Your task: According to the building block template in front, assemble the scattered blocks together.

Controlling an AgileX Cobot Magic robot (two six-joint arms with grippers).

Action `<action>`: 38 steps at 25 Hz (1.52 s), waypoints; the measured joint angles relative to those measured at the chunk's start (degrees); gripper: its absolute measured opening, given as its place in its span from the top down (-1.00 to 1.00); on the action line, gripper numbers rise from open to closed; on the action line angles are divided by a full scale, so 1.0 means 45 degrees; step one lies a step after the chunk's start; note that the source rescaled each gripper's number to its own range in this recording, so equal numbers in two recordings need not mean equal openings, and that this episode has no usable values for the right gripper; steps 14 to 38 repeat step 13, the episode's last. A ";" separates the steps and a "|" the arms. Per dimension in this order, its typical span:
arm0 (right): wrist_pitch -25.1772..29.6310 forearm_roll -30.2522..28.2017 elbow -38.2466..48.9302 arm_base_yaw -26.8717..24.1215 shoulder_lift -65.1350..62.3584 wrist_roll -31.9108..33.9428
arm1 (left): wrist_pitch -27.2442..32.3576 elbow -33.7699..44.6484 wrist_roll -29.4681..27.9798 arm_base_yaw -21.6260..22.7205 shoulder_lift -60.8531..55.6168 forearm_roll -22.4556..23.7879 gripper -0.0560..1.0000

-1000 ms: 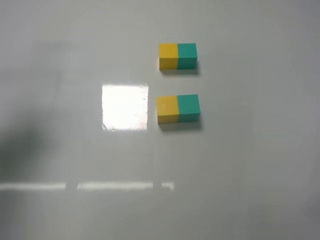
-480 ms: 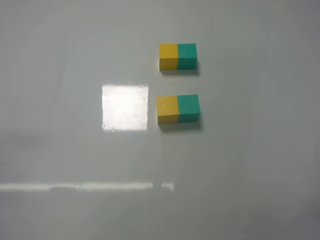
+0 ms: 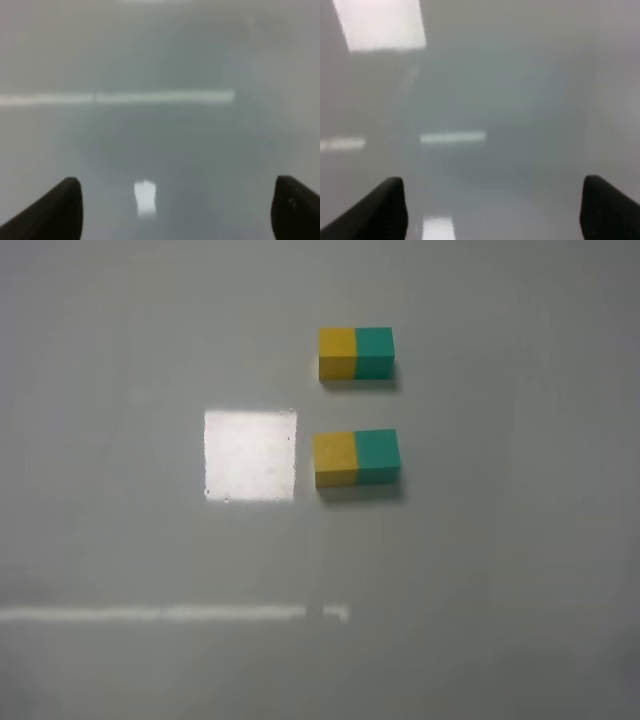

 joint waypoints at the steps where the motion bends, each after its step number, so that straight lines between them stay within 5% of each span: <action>1: 0.0000 0.0000 0.0000 0.0000 0.0000 0.0000 | -0.0134 0.0108 0.0000 0.0000 0.0000 -0.0058 -0.43; 38: 0.0000 0.0000 0.0000 0.0000 -0.0005 0.0000 | -0.0441 0.0161 0.0012 0.0142 0.0000 -0.0128 -0.40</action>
